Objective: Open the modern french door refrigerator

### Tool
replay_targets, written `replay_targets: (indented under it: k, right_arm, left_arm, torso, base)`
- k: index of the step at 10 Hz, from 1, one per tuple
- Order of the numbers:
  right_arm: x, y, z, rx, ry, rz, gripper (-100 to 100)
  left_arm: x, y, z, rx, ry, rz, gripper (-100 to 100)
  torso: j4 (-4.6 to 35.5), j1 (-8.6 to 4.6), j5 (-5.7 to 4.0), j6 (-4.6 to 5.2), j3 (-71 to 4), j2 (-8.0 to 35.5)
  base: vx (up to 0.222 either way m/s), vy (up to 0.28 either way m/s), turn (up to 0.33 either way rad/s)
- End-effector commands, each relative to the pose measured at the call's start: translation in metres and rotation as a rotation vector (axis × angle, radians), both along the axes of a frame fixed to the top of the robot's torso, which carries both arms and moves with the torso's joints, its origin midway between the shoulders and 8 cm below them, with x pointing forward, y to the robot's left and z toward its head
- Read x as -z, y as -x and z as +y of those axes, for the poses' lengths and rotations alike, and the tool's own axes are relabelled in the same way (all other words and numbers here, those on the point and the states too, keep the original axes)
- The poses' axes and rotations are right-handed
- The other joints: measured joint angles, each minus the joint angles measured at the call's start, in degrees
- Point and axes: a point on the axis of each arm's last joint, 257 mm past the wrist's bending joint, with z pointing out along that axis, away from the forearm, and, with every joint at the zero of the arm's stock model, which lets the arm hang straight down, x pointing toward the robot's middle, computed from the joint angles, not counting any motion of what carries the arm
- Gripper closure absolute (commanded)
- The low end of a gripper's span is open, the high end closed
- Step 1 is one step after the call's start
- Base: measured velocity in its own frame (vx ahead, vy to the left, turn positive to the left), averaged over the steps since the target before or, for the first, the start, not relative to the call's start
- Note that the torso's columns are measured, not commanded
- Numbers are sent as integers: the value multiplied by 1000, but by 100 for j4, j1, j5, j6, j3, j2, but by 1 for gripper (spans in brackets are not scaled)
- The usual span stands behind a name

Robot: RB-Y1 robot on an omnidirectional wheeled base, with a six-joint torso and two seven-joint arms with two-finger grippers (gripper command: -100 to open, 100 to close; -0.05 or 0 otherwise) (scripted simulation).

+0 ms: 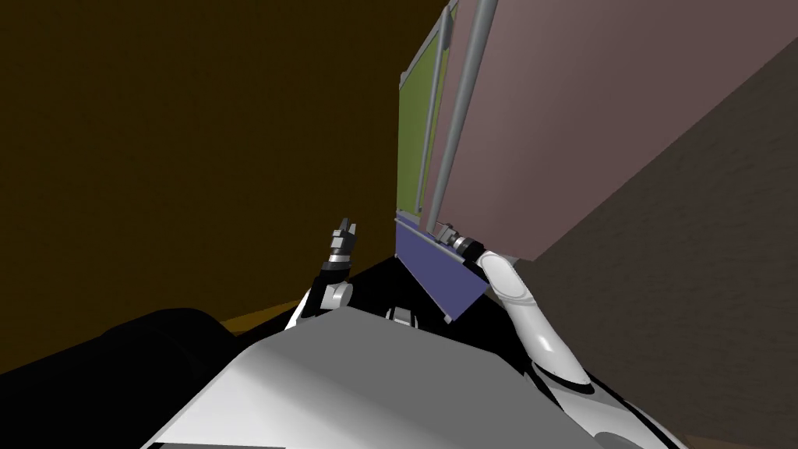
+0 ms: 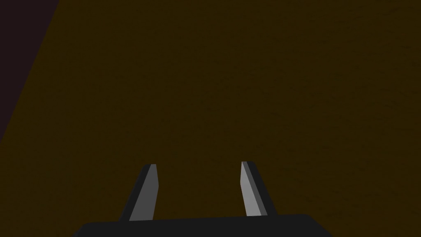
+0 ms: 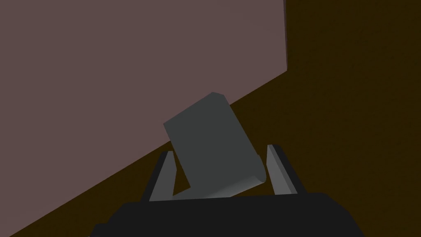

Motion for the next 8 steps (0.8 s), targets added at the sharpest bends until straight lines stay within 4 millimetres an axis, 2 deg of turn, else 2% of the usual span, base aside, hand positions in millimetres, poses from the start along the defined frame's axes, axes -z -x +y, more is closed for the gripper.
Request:
replay_targets:
  k: [1,3,6,7,8]
  right_arm:
    - [4,16,29,-84,5,15,100]
    - [5,28,49,-140,5,18,100]
    - [6,48,77,-224,4,23,100]
    - [1,41,66,-200,-2,10,100]
    - [4,59,89,-267,2,17,100]
  left_arm:
    - [0,0,0,0,0,0,0]
    - [0,0,0,0,0,0,0]
    - [0,0,0,0,0,0,0]
    - [0,0,0,0,0,0,0]
    - [0,0,0,0,0,0,0]
  torso:
    - [-1,-11,-8,26,12,16]
    - [2,3,-6,40,15,19]
    - [-11,30,6,7,11,9]
    - [-5,18,6,9,2,-2]
    - [3,28,6,32,-16,-26]
  base:
    - [-153,-243,153]
    - [-132,-153,106]
    - [-136,-163,117]
    - [-67,-101,56]
    - [-53,-161,112]
